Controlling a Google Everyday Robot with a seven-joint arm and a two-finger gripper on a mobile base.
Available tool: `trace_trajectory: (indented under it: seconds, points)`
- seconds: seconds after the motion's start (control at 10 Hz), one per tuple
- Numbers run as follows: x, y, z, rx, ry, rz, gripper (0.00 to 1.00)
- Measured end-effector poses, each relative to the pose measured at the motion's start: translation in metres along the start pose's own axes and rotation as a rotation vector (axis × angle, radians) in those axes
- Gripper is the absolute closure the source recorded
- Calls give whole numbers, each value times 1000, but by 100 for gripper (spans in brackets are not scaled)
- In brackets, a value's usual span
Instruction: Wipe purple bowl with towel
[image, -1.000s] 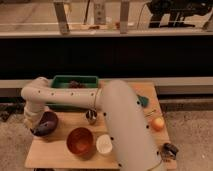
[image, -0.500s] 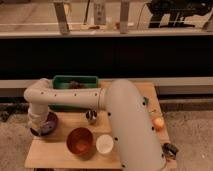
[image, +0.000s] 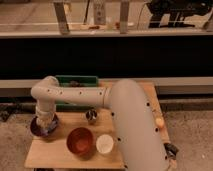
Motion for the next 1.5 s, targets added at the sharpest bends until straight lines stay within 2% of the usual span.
trace_trajectory:
  seconds: [0.3,0.7,0.9,1.1,1.5]
  points:
    - [25,27,-3,-16,10,16,100]
    - [50,33,-4,-34,41,12,100]
    - [60,16,-2,-26,59,-39,100]
    - [56,-6,0,6,66,-99,100]
    - [39,-33,5,32,39,-152,100]
